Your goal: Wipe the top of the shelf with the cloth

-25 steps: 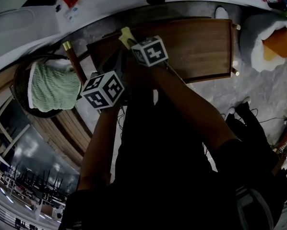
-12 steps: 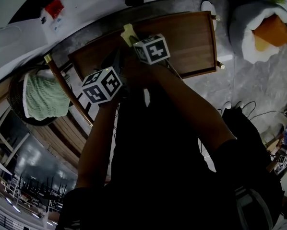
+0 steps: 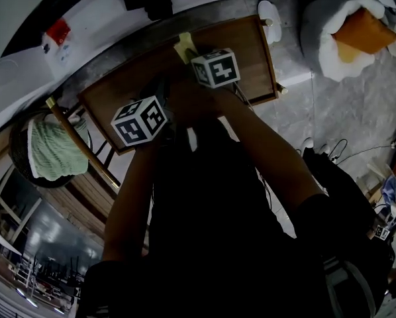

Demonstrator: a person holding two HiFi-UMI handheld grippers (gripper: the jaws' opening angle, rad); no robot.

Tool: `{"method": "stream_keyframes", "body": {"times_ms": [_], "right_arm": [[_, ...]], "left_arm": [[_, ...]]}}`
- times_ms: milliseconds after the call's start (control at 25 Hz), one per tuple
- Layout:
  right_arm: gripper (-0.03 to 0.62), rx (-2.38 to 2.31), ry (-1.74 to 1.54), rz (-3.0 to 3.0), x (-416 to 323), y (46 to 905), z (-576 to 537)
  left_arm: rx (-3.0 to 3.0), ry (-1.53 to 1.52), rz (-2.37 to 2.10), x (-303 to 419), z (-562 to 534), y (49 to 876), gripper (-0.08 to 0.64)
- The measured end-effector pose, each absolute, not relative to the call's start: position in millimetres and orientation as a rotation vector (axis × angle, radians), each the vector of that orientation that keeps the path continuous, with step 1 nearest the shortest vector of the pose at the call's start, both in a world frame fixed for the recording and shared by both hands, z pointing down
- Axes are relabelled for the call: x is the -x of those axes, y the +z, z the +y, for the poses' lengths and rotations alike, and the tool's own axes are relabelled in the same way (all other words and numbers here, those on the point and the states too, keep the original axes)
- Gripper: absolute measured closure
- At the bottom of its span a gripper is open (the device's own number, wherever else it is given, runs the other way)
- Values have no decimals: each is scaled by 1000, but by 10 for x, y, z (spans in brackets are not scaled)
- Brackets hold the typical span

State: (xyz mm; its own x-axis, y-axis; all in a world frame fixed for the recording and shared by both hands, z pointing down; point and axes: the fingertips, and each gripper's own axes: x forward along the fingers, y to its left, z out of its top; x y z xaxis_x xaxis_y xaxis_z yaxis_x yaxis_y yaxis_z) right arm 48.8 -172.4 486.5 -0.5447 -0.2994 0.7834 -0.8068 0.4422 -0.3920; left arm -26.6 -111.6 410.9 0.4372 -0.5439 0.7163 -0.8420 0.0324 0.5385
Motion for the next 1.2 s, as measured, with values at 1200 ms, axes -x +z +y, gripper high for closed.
{"method": "stream_keyframes", "body": {"times_ms": [1200], "right_arm": [[540,-1466,1039,-1841,-2415,4717,-2263]], "left_arm": [[-1700,409,-1156,-144,-1128,3979,548]]}}
